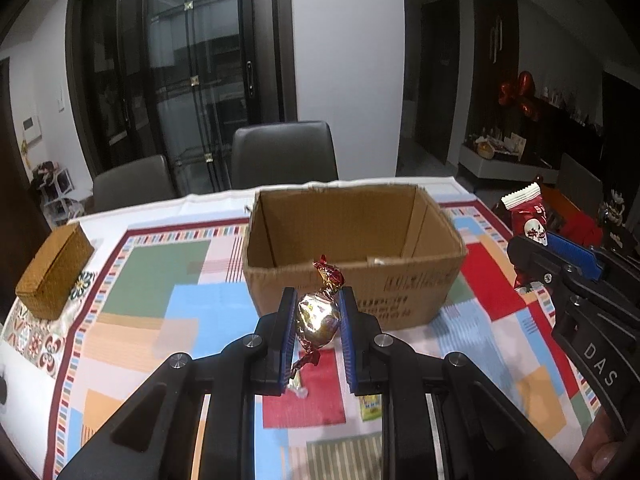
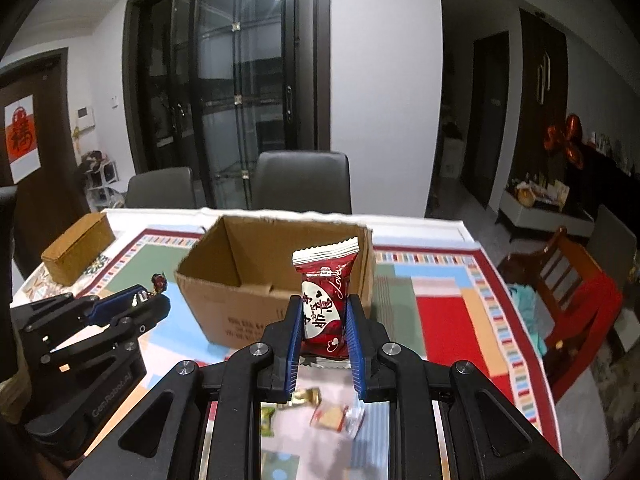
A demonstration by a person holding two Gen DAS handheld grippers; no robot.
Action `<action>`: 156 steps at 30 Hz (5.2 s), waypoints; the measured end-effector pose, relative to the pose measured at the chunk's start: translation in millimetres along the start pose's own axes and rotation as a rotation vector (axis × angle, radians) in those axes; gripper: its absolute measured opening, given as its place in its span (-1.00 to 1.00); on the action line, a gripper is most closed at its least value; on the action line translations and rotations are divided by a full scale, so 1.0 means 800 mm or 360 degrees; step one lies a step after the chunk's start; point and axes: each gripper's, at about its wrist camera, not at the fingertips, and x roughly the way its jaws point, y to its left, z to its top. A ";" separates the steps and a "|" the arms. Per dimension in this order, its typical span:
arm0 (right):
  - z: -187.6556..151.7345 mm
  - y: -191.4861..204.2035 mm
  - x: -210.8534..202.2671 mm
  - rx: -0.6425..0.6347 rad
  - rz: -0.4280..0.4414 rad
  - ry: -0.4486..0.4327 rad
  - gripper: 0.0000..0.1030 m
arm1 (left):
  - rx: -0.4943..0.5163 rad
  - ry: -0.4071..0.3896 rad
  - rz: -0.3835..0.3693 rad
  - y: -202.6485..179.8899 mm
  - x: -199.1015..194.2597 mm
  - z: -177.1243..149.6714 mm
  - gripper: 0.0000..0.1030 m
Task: Organize snacks
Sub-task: 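Carry the red bar and gold chocolate over the cardboard box with both tools, then open both tools to drop the snacks into the cardboard box, then move both open tools back from the box toward the remaining snacks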
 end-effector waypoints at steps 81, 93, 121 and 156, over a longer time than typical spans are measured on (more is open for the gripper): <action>0.084 -0.008 0.137 0.0077 0.0015 0.0050 0.39 | -0.0072 0.0040 0.0131 0.034 0.135 0.076 0.66; 0.090 -0.008 0.110 0.0066 0.0002 0.0003 0.39 | -0.0088 0.0005 0.0126 0.038 0.105 0.075 0.69; 0.052 -0.021 0.054 0.0059 -0.0020 -0.0015 0.39 | -0.0073 0.0015 0.0124 0.010 0.054 0.033 0.69; -0.074 -0.043 0.076 0.0036 -0.0074 0.0258 0.39 | -0.0067 0.0169 0.0147 -0.031 0.072 -0.094 0.69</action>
